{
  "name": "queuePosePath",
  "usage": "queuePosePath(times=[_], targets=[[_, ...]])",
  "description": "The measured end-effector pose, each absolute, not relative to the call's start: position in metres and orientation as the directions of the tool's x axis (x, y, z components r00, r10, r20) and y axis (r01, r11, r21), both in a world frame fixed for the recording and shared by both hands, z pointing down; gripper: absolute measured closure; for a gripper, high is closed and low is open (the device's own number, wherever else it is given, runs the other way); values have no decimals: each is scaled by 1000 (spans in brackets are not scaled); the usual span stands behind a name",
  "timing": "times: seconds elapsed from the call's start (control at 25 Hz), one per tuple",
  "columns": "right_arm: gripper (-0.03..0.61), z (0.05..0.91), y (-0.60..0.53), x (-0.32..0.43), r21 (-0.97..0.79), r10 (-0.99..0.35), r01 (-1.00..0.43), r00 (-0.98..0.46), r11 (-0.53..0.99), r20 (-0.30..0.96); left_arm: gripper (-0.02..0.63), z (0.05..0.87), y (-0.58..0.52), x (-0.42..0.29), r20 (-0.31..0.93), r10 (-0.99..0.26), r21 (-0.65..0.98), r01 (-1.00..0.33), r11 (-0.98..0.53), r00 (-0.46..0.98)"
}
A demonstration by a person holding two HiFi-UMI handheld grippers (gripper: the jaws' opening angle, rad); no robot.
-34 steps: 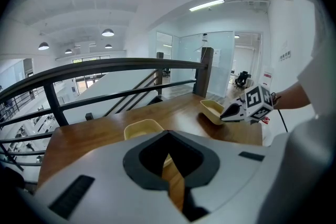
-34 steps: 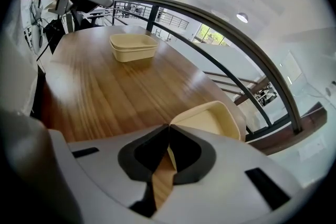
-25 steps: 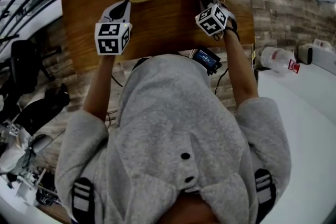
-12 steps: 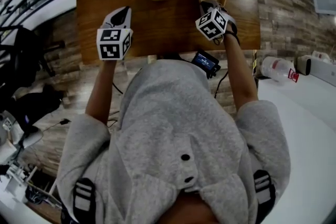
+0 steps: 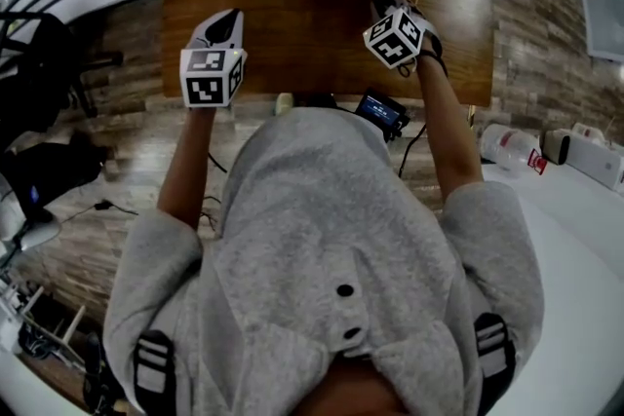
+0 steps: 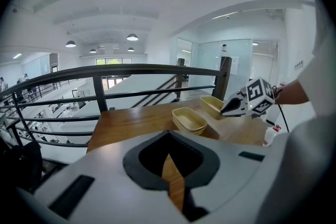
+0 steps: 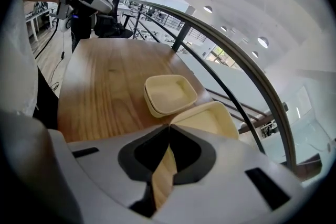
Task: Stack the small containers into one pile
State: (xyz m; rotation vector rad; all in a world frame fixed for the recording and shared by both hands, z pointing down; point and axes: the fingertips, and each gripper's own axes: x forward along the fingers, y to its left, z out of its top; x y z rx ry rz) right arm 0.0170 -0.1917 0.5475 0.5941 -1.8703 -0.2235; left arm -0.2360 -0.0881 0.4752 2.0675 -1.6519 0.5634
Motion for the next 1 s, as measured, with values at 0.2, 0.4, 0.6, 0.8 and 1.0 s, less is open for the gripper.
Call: queuePosePath(times=[0.2, 0.4, 0.6, 0.8, 1.0], targets=[[554, 552, -194, -29, 426, -481, -235, -286, 874, 829, 601, 482, -77, -273, 560, -811, 95, -986, -138, 168], [554, 540, -195, -57, 404, -459, -223, -329, 887, 825, 601, 473, -59, -287, 561, -818, 85, -992, -93, 125], [554, 542, -200, -93, 388, -420, -162, -359, 907, 833, 601, 476, -47, -307, 566, -821, 90, -996, -26, 73], [554, 553, -206, -122, 358, -383, -137, -372, 924, 845, 601, 481, -50, -325, 575, -817, 92, -996, 4, 49], [554, 560, -198, -128, 328, -354, -134, -378, 935, 855, 601, 478, -41, -327, 584, -812, 88, -996, 31, 26]])
